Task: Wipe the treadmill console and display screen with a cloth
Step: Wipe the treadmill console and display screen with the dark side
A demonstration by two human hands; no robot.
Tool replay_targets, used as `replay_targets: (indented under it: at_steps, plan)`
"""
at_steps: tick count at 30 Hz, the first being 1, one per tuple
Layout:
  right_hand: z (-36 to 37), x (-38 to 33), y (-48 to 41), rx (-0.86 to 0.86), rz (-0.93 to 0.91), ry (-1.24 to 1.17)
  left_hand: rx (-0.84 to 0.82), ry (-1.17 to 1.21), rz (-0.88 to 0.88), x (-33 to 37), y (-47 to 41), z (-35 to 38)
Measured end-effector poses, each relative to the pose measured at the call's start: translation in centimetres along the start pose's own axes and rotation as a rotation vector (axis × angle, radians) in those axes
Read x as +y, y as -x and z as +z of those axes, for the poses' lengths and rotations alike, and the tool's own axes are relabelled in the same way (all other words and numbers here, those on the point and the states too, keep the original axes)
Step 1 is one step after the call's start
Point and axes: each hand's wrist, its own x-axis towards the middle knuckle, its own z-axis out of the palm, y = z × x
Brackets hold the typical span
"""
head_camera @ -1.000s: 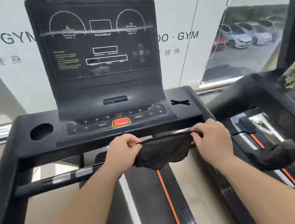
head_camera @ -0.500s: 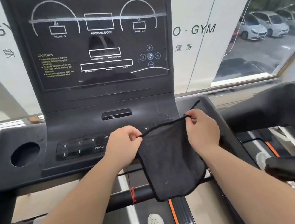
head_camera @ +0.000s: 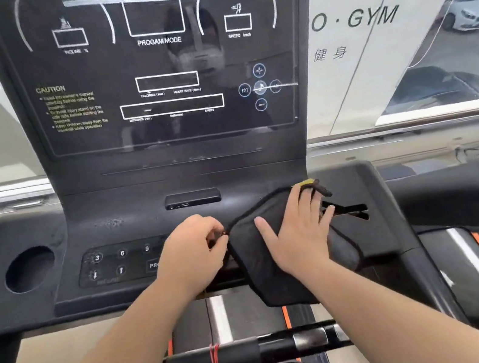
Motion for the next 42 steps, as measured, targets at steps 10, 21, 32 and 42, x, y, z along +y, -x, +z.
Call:
replay_targets:
  at_steps: [10, 21, 32, 42]
  plan:
    - [0.8, -3.0, -3.0, -0.018, 0.004, 0.095, 0.093, -0.289, 0.089, -7.2, 1.4, -2.3]
    - [2.1, -2.7, 1.0, -0.063, -0.401, 0.274, 0.033, -0.422, 0.153, -10.6, 1.8, -3.0]
    - [0.5, -0.6, -3.5, -0.018, -0.015, 0.218, 0.076, -0.372, 0.139, -11.4, 1.8, -2.7]
    - [1.1, -3.1, 0.3, -0.123, -0.524, 0.291, 0.079, -0.381, 0.118, -11.2, 1.8, -2.7]
